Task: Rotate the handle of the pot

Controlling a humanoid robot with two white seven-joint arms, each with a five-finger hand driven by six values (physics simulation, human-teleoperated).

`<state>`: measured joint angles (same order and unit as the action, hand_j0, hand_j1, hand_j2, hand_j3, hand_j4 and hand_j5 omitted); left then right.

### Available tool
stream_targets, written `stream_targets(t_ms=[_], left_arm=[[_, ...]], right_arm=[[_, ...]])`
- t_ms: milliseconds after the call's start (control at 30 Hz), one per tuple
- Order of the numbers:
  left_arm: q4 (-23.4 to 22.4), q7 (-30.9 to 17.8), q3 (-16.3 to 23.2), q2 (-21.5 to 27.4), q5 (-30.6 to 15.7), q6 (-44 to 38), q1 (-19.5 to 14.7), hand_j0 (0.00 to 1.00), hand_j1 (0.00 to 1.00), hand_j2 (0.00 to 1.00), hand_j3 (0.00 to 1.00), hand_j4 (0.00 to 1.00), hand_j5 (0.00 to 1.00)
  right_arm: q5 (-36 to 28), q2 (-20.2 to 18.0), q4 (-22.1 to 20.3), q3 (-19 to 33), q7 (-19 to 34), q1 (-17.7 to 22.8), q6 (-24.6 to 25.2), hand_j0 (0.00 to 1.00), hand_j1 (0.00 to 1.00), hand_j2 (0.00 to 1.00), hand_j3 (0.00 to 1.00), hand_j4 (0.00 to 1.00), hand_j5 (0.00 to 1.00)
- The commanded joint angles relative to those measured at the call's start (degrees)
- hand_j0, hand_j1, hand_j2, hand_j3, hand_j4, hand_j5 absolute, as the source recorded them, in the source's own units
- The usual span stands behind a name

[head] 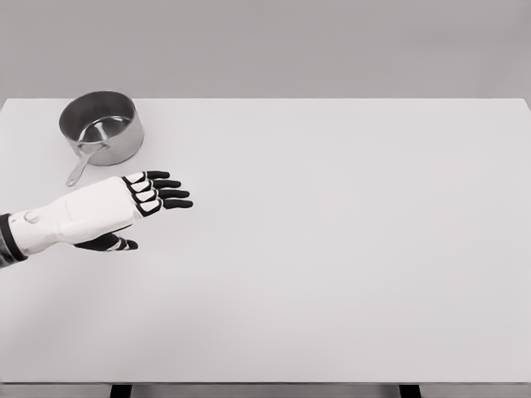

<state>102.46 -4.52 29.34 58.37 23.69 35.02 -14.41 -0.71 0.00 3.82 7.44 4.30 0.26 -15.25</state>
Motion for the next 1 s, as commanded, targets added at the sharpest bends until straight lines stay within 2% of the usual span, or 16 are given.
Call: stream_targets(t_ms=[0, 267, 367, 433, 500, 533, 667, 800, 900, 967], left_arm=[[0.02, 0.04, 0.01, -0.01, -0.31, -0.02, 0.00, 1.00, 1.00, 1.00, 1.00, 1.00, 1.00], [-0.50, -0.05, -0.87, -0.10, 0.04, -0.02, -0.79, 1.00, 1.00, 1.00, 1.00, 1.00, 1.00], [-3.31, -0.57, -3.06, -2.73, 0.12, -0.02, -2.46, 1.00, 1.00, 1.00, 1.00, 1.00, 1.00], [-7.35, -0.66, -3.33, -4.84, 0.12, -0.02, -3.51, 1.00, 1.00, 1.00, 1.00, 1.00, 1.00], [-14.21, -1.45, -3.24, -9.24, 0.12, -0.02, -5.18, 1.00, 1.00, 1.00, 1.00, 1.00, 1.00], [-15.97, -2.42, -3.24, -10.47, 0.12, -0.02, -6.24, 1.00, 1.00, 1.00, 1.00, 1.00, 1.00], [-16.24, -1.98, -3.24, -11.44, 0.39, -0.02, -6.50, 1.00, 1.00, 1.00, 1.00, 1.00, 1.00], [-17.38, -1.81, -3.24, -13.81, 4.34, -0.02, -10.81, 1.00, 1.00, 1.00, 1.00, 1.00, 1.00], [-22.29, -1.81, -2.98, -17.68, 4.87, -0.02, -10.99, 1.00, 1.00, 1.00, 1.00, 1.00, 1.00], [-24.58, -1.63, -3.24, -19.61, 8.56, -0.02, -11.07, 1.00, 1.00, 1.00, 1.00, 1.00, 1.00]], right_arm=[[0.10, 0.00, 0.13, -0.41, -0.26, 0.00, -0.04, 1.00, 1.00, 1.00, 1.00, 1.00, 1.00], [-0.08, 0.00, 0.22, 0.03, -0.08, 0.00, 0.05, 1.00, 1.00, 1.00, 1.00, 1.00, 1.00], [-0.08, 0.00, 0.22, -0.06, -0.08, 0.00, 0.05, 1.00, 1.00, 1.00, 1.00, 1.00, 1.00], [-0.08, 0.00, 0.22, 0.03, -0.08, 0.00, 0.05, 1.00, 1.00, 1.00, 1.00, 1.00, 1.00], [-0.08, 0.00, 0.22, 0.03, 0.00, 0.00, 0.05, 1.00, 1.00, 1.00, 1.00, 1.00, 1.00], [-0.08, 0.00, 0.22, 0.03, 0.00, 0.00, 0.05, 1.00, 1.00, 1.00, 1.00, 1.00, 1.00], [-0.08, 0.00, 0.22, 0.03, -0.08, 0.00, 0.05, 1.00, 1.00, 1.00, 1.00, 1.00, 1.00], [-0.08, 0.00, 0.22, 0.03, 0.00, 0.00, 0.05, 1.00, 1.00, 1.00, 1.00, 1.00, 1.00], [-0.08, 0.00, 0.22, 0.03, -0.08, 0.00, 0.05, 1.00, 1.00, 1.00, 1.00, 1.00, 1.00], [-0.08, 0.00, 0.22, 0.03, 0.00, 0.00, 0.05, 1.00, 1.00, 1.00, 1.00, 1.00, 1.00]])
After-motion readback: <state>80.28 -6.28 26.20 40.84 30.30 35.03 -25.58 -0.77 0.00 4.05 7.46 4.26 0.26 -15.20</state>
